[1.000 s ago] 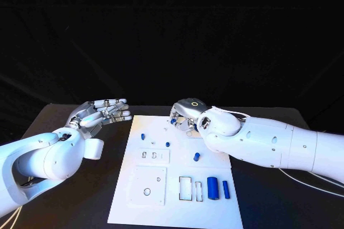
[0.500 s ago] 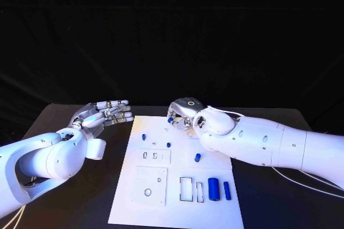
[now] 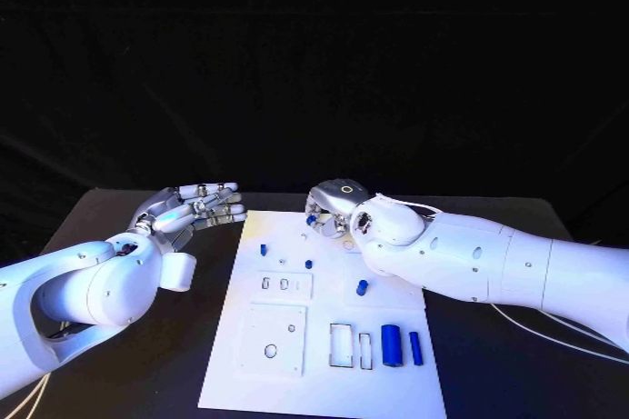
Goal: Assemble the parts on the task board
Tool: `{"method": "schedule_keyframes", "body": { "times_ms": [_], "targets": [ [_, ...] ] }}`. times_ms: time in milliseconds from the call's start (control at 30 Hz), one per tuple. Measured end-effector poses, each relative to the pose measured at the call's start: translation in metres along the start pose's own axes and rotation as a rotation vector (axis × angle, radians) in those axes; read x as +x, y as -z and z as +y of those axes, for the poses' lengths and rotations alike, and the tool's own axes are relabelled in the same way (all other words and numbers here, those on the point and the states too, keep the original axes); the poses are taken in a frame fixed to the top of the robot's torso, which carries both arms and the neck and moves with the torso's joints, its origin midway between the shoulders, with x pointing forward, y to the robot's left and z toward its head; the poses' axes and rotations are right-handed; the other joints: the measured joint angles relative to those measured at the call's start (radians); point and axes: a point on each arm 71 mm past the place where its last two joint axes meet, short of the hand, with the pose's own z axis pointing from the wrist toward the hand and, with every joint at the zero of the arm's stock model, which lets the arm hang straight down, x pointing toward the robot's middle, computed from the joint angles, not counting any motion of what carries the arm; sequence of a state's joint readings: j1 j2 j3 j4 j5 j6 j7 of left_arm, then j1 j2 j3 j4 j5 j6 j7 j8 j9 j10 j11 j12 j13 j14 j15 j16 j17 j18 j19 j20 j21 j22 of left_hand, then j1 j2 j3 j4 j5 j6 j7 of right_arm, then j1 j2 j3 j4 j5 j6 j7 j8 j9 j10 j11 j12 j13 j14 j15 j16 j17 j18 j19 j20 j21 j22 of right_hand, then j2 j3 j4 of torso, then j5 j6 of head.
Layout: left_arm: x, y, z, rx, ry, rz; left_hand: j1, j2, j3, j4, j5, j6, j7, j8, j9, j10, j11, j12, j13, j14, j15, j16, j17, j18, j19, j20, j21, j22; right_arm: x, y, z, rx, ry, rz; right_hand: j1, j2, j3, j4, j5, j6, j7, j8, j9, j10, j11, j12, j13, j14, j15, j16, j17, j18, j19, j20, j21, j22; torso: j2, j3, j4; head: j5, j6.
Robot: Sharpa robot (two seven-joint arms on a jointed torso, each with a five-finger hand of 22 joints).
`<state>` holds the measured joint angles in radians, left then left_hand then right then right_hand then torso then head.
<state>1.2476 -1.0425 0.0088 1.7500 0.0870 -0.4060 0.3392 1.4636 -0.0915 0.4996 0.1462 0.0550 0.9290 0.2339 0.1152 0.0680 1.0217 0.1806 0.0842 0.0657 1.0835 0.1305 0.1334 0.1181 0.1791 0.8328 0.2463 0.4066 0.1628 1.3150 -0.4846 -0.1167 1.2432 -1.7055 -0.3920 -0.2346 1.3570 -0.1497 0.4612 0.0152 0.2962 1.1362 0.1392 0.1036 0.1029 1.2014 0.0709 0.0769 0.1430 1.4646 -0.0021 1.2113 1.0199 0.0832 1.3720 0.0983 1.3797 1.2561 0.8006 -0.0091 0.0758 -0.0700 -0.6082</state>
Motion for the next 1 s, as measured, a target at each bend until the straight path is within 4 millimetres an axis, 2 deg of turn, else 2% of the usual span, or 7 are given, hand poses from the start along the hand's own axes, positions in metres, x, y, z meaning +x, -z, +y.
{"method": "schedule_keyframes", "body": {
  "times_ms": [433, 567, 633, 733, 867, 1000],
  "targets": [
    [0.0016, 0.0001, -0.0008, 0.0, 0.003, 0.007, 0.0, 0.0, 0.0, 0.0, 0.0, 0.0, 0.0, 0.0, 0.0, 0.0, 0.0, 0.0, 0.0, 0.0, 0.0, 0.0, 0.001, 0.0, 0.0, 0.0, 0.0, 0.0, 0.0026, -0.0059, 0.0011, 0.006, 0.009, 0.018, -0.005, -0.005, 0.003, 0.003, -0.007, 0.0, 0.0, -0.002, 0.0, 0.0, 0.0, 0.0, 0.0, 0.0, 0.0, 0.003, 0.001, 0.0, 0.0, 0.0, 0.0, 0.003, 0.0, -0.0005, 0.001, 0.0, -0.002],
    [0.002, 0.0002, -0.0011, 0.0, 0.003, 0.009, 0.0, 0.0, 0.0, 0.0, 0.0, 0.0, 0.0, 0.0, 0.0, 0.0, 0.0, 0.0, 0.0, 0.0, 0.0, 0.0, 0.001, 0.0, 0.0, 0.0, 0.0, 0.0, 0.0032, -0.0067, 0.0014, 0.006, 0.011, 0.021, -0.01, -0.009, 0.004, 0.004, -0.008, -0.009, 0.008, -0.002, 0.001, -0.007, 0.007, -0.006, -0.003, 0.0, 0.0, 0.003, 0.0, 0.0, 0.0, 0.0, 0.0, 0.003, 0.0, -0.0006, 0.001, 0.0, -0.002],
    [0.0021, 0.0002, -0.0013, 0.001, 0.004, 0.01, 0.0, 0.0, 0.0, 0.0, 0.0, 0.0, 0.0, 0.0, 0.0, 0.0, 0.0, 0.0, 0.0, 0.0, 0.0, 0.0, 0.001, 0.0, 0.0, 0.0, 0.0, 0.0, 0.0035, -0.0069, 0.0014, 0.007, 0.011, 0.024, -0.017, -0.017, 0.006, 0.006, -0.016, -0.025, 0.013, -0.013, 0.001, -0.02, 0.016, -0.011, -0.007, 0.0, 0.0, 0.003, -0.007, 0.0, -0.001, 0.001, 0.0, -0.005, 0.001, -0.0007, 0.0009, 0.0, -0.002],
    [0.0022, 0.0001, -0.0014, 0.001, 0.004, 0.01, -0.003, -0.003, 0.007, -0.001, 0.0, 0.0, 0.0, 0.0, 0.0, 0.0, 0.0, 0.0, 0.0, 0.0, 0.0, 0.0, 0.001, 0.0, 0.0, 0.0, 0.0, 0.0, 0.0044, -0.0069, 0.0012, 0.008, 0.012, 0.028, -0.03, -0.03, 0.011, 0.011, -0.016, -0.07, 0.017, -0.037, -0.011, -0.058, 0.022, -0.012, -0.017, 0.004, 0.004, 0.003, -0.019, 0.0, -0.015, 0.015, -0.016, -0.025, 0.001, -0.0007, 0.0009, 0.0, -0.002],
    [0.0022, 0.0001, -0.0016, 0.001, 0.004, 0.011, -0.005, -0.005, 0.007, -0.001, 0.0, 0.0, 0.0, 0.0, 0.0, 0.0, 0.0, 0.0, 0.0, 0.0, 0.0, 0.0, 0.001, 0.0, 0.0, 0.0, 0.0, 0.001, 0.0046, -0.0053, 0.0003, 0.008, 0.011, 0.03, -0.042, -0.042, 0.005, 0.017, -0.024, -0.118, 0.017, -0.039, -0.022, -0.1, 0.027, -0.012, -0.028, -0.001, 0.009, -0.022, -0.053, 0.0, -0.045, 0.02, -0.043, -0.063, 0.001, -0.0007, 0.0009, 0.0, -0.002],
    [0.0021, 0.0001, -0.0017, 0.0, 0.004, 0.011, -0.005, -0.005, 0.007, -0.001, 0.0, 0.0, 0.0, 0.0, 0.0, 0.0, 0.0, 0.0, 0.0, 0.0, 0.0, 0.0, 0.001, 0.0, 0.0, 0.0, 0.0, 0.001, 0.003, 0.0015, -0.0013, 0.002, 0.005, 0.03, -0.046, -0.046, -0.008, 0.018, -0.027, -0.125, 0.011, -0.039, -0.023, -0.107, 0.028, -0.012, -0.03, -0.004, 0.011, -0.027, -0.068, 0.001, -0.049, 0.02, -0.05, -0.074, 0.001, -0.0006, 0.0005, 0.001, -0.002]
  ]
}}
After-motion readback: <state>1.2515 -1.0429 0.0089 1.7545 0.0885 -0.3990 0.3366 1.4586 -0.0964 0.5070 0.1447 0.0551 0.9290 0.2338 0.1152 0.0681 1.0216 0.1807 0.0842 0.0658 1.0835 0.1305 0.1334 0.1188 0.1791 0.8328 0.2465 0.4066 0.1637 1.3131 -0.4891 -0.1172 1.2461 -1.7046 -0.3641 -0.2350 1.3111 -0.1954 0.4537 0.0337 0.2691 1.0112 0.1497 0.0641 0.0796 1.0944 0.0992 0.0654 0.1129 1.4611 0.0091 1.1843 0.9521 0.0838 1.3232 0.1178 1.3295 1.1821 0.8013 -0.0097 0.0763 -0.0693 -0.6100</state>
